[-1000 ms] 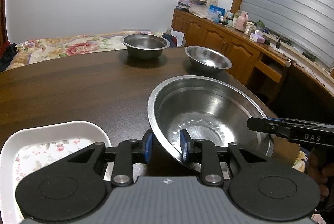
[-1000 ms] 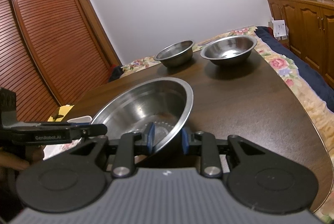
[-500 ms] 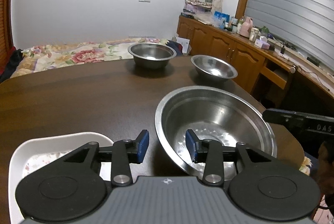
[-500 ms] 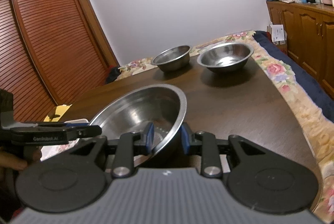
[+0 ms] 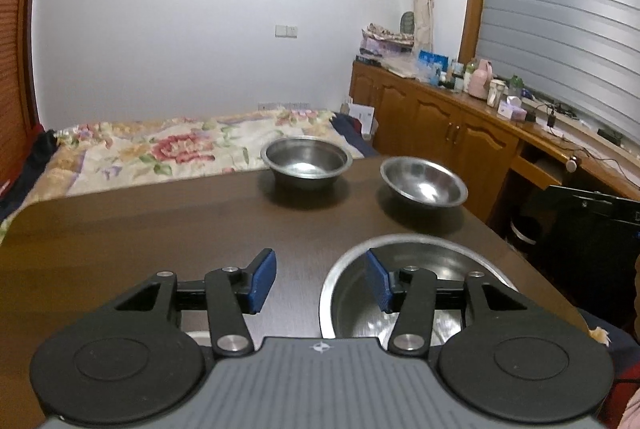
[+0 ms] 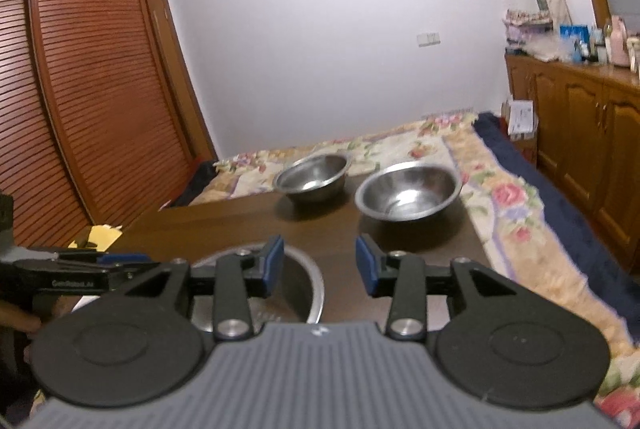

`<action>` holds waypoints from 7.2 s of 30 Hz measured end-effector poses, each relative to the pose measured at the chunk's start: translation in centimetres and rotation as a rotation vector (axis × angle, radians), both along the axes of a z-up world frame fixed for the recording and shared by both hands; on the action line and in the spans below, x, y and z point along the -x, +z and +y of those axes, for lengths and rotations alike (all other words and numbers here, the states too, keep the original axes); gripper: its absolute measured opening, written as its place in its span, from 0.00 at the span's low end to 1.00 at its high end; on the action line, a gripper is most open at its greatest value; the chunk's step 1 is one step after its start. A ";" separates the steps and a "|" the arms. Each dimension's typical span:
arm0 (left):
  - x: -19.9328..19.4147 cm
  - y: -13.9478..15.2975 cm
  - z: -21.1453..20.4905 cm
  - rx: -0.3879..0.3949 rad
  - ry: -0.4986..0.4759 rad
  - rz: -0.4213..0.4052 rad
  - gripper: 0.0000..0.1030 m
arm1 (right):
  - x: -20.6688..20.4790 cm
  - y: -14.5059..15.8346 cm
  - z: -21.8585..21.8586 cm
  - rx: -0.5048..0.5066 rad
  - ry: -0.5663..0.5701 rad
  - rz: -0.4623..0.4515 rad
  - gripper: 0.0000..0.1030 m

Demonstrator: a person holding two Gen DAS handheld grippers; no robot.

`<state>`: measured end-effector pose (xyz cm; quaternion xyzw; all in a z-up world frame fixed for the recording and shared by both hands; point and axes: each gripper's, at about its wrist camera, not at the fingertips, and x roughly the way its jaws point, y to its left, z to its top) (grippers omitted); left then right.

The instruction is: Organize plates and bowls

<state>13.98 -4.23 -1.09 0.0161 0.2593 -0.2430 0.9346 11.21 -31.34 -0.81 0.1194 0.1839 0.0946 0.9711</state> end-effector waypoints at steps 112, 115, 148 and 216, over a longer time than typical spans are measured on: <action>-11.0 4.9 -13.7 -0.091 -0.297 0.056 0.20 | -10.7 1.6 -4.8 0.021 -0.074 0.030 0.17; -9.8 5.5 -12.9 -0.090 -0.294 0.036 0.20 | -10.1 2.1 -4.5 0.024 -0.071 0.014 0.17; -1.2 2.2 -4.4 -0.102 -0.197 0.058 0.19 | -4.9 0.1 1.8 0.007 0.072 0.058 0.18; 0.9 -4.8 -3.4 -0.169 -0.142 0.065 0.20 | -4.9 -3.9 6.1 0.244 0.125 0.097 0.13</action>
